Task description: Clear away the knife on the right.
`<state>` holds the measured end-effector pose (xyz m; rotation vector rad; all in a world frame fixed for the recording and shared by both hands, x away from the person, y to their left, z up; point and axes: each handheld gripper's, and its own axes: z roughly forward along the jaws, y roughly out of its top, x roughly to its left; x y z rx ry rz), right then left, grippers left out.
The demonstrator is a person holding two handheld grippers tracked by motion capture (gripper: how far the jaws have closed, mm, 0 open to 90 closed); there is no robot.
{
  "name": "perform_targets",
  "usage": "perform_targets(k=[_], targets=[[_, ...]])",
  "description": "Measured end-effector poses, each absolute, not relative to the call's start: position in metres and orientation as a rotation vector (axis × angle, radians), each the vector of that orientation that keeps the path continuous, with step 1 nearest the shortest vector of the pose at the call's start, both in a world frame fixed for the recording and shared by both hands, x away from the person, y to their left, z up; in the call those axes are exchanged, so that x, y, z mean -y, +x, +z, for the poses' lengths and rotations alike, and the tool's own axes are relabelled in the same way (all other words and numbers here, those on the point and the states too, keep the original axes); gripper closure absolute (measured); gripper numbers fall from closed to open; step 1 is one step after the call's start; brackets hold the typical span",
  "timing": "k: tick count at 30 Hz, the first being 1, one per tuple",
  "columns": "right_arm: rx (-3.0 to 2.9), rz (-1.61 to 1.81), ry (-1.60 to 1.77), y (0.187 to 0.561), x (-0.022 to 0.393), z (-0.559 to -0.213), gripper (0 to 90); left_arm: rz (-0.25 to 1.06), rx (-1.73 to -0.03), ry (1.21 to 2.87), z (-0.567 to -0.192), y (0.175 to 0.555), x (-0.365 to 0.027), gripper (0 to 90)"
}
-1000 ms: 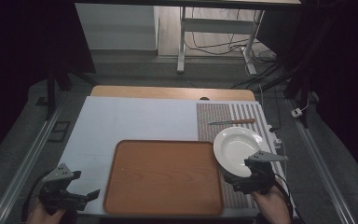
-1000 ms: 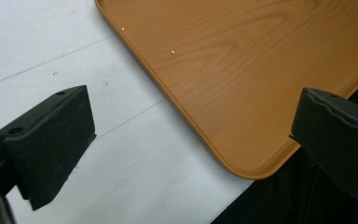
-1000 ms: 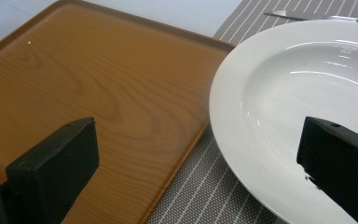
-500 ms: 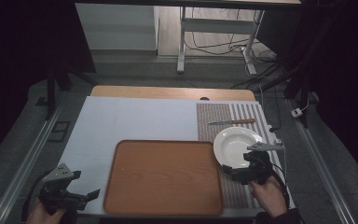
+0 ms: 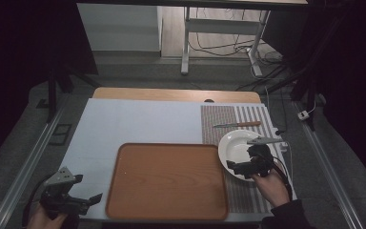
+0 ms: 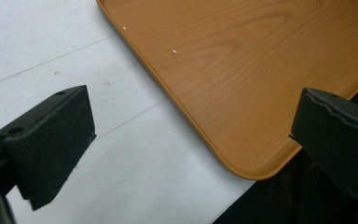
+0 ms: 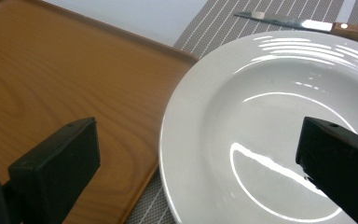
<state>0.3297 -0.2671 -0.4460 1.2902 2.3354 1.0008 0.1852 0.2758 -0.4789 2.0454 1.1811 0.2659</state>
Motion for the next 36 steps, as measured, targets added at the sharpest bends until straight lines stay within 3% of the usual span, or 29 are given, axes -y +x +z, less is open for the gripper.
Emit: perform_targets(k=[36], targets=[[-2.313, 0.809, 1.302, 0.432, 0.267, -0.460, 0.0, 0.266, -1.182, 2.050, -0.479, 0.186, -0.275, 0.0]])
